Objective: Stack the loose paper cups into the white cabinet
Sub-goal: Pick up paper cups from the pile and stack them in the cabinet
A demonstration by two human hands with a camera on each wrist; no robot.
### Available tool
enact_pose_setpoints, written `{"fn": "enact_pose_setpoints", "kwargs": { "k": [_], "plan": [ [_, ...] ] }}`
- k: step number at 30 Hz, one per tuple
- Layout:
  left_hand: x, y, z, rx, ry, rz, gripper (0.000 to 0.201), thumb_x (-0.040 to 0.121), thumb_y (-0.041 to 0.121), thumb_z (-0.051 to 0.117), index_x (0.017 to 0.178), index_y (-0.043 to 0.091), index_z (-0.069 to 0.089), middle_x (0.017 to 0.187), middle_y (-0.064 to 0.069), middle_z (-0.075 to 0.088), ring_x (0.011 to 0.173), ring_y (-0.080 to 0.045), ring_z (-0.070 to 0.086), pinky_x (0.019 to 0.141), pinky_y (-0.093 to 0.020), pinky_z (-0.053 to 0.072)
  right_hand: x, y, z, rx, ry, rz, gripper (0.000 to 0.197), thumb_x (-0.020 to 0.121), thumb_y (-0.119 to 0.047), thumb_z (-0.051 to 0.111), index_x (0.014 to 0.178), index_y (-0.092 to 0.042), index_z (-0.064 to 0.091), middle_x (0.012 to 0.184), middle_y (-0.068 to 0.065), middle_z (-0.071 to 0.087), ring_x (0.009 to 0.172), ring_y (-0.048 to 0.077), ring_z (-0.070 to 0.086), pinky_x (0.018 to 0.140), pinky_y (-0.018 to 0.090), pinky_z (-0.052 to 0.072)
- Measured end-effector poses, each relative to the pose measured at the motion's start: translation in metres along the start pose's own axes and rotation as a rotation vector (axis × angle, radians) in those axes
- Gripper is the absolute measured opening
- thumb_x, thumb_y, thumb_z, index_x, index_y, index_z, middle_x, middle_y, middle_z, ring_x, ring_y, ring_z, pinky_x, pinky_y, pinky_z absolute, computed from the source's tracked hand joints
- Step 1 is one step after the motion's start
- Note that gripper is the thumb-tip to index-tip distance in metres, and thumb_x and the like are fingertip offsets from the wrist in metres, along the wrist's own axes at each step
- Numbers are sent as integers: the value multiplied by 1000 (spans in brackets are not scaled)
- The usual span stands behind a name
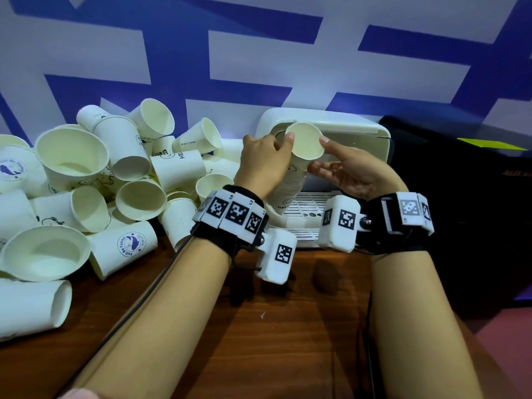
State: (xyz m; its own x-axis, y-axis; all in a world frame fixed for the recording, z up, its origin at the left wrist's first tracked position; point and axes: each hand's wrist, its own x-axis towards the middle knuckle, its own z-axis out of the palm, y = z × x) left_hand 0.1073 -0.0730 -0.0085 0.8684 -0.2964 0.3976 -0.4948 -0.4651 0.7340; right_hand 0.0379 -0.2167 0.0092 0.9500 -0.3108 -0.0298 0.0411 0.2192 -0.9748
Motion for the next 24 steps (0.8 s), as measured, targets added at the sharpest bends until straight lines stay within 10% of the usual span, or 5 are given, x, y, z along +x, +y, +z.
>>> {"fn": "enact_pose_setpoints", "kwargs": {
  "k": [10,24],
  "plan": [
    [4,-4,2,-80,-26,-94,34,98,44,42,107,13,51,119,-12,56,111,-28,50,82,-30,34,-1,6,8,19,17,54,30,99,-25,53,119,-5,46,124,32,51,52,19,69,47,16,52],
    [-2,0,0,-170,-1,-96,31,94,42,48,85,15,59,97,-11,69,96,-30,64,90,-39,51,-2,8,5,13,-31,56,25,99,-28,52,102,-3,55,95,25,61,55,20,70,48,17,53]
  ]
}}
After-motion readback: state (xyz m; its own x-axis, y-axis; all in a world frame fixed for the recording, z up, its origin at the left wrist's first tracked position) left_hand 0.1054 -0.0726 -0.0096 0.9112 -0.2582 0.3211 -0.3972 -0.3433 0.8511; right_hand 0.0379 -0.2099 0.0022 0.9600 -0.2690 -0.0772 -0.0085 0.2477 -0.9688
